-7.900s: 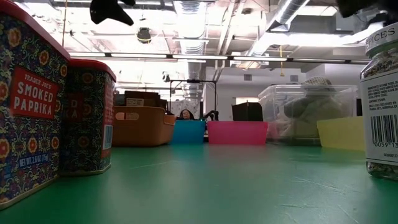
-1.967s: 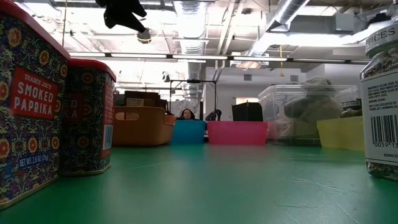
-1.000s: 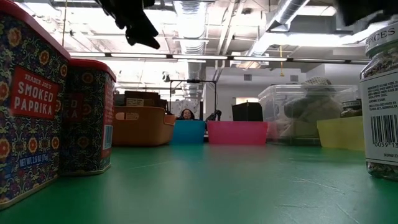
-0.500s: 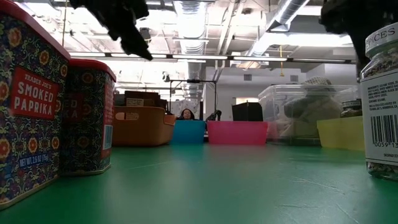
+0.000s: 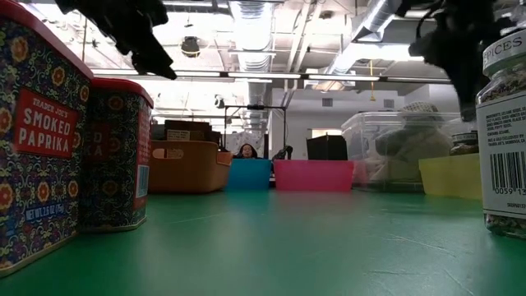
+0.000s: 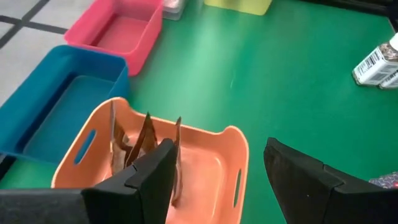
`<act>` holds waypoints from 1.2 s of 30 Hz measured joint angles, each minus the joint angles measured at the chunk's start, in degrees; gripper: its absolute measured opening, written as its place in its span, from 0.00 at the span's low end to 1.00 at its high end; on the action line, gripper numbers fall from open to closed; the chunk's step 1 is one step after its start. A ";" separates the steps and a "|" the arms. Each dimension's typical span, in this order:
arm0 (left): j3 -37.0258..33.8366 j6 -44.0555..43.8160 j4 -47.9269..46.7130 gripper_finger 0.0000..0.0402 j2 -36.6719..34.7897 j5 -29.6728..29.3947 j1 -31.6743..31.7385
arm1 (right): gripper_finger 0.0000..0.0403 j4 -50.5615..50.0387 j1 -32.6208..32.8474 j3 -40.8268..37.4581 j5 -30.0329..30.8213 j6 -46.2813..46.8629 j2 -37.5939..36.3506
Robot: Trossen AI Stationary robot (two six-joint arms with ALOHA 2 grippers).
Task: Sort spices by type
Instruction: Put the green spice bottle into the yellow bin
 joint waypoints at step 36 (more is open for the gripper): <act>-0.16 -8.22 -9.70 0.58 -9.24 -3.63 0.35 | 0.64 20.47 -14.91 -23.51 -0.71 -11.94 -0.14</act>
